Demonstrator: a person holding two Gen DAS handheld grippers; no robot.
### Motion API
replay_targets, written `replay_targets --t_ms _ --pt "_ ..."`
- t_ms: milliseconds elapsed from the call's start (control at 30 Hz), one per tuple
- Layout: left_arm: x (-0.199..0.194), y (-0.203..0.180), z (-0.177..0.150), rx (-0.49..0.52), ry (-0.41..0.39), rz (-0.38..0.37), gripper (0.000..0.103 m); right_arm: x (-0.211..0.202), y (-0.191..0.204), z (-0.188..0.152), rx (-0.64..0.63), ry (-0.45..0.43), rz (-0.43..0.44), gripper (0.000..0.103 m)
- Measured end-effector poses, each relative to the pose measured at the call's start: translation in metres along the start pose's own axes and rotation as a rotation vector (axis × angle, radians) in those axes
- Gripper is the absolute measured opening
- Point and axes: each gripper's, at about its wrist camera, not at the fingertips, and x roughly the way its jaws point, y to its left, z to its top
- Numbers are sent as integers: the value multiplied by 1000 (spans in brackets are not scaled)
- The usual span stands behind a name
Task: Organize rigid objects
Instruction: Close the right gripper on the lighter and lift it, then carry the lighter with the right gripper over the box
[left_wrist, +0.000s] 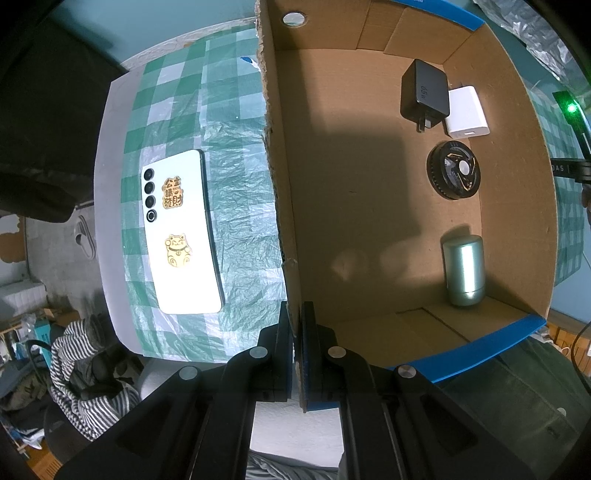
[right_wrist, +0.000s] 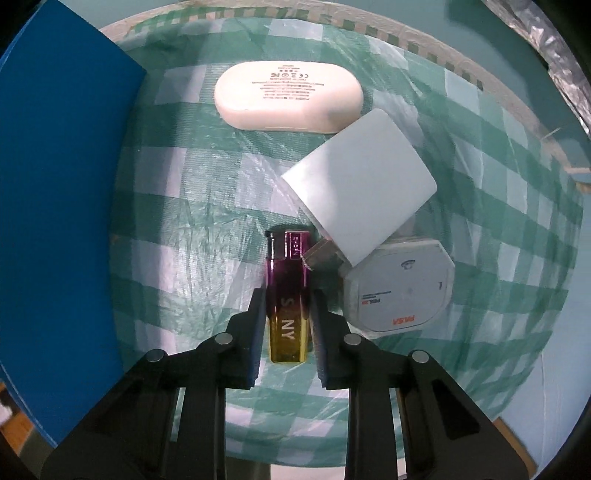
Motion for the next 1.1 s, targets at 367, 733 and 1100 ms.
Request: replay_targets --t_ms 367,733,1100 --pt "2 0 -1 1 3 -1 4 -12 20 -28 -48 -3 46 23" --pt "1 -2 -2 13 3 2 4 -69 36 -37 -97 -59 71 23" --pt "1 -2 -2 15 3 1 4 -131 70 -26 -210 -153 111 23"
